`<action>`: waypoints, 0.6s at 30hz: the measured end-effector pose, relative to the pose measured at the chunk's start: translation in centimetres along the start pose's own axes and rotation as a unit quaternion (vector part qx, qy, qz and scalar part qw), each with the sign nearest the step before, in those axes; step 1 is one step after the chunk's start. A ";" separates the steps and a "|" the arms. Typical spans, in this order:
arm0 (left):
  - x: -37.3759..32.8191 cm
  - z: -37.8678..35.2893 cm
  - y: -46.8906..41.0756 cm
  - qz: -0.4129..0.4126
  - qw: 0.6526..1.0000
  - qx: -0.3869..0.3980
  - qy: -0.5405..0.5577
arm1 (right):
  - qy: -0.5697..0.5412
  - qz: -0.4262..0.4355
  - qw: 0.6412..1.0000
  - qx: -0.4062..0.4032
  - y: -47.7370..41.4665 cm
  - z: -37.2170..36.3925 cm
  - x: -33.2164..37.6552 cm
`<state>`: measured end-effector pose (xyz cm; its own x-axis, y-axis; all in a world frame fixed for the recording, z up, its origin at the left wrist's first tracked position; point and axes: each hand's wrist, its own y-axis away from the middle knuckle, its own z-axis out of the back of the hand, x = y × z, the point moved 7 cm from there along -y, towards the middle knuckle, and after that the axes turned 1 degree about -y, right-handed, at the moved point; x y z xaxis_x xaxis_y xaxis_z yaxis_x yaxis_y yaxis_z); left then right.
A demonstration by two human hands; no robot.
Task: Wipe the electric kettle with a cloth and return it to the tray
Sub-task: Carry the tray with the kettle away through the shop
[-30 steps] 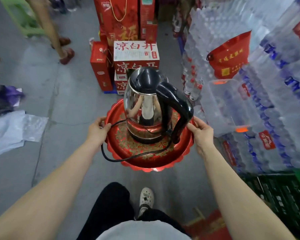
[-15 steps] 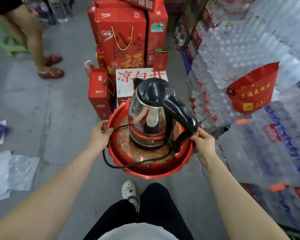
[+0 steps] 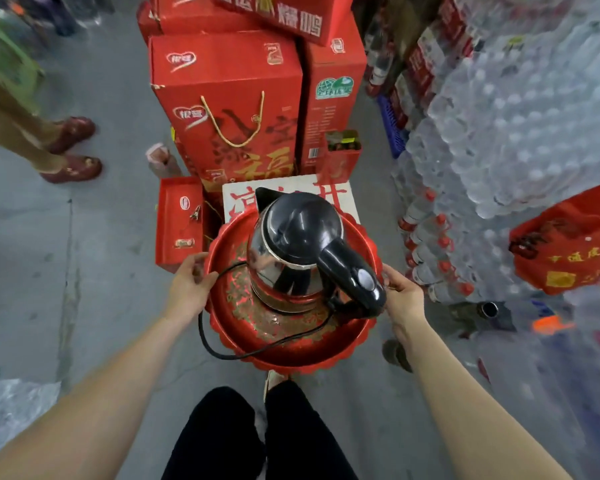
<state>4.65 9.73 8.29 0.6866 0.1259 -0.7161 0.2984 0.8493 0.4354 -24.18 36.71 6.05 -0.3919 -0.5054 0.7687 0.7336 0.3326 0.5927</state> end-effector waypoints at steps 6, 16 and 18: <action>0.3 -3.3 -10.9 0.011 0.999 0.007 -0.037 | 0.003 -0.044 0.999 -0.009 -9.8 -4.4 0.8; 2.4 -8.6 -23.9 0.005 0.998 0.041 -0.056 | -0.037 -0.100 0.992 -0.068 -20.0 -9.3 -1.9; 2.7 -9.2 -24.9 0.002 0.997 0.040 -0.060 | -0.043 -0.108 0.991 -0.073 -20.8 -9.7 -2.5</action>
<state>-7.00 -6.37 -9.46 0.7607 0.0632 -0.6460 0.3438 0.8050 0.4836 -33.08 23.34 -10.53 -0.5892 -0.4801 0.6499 0.6983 0.1021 0.7085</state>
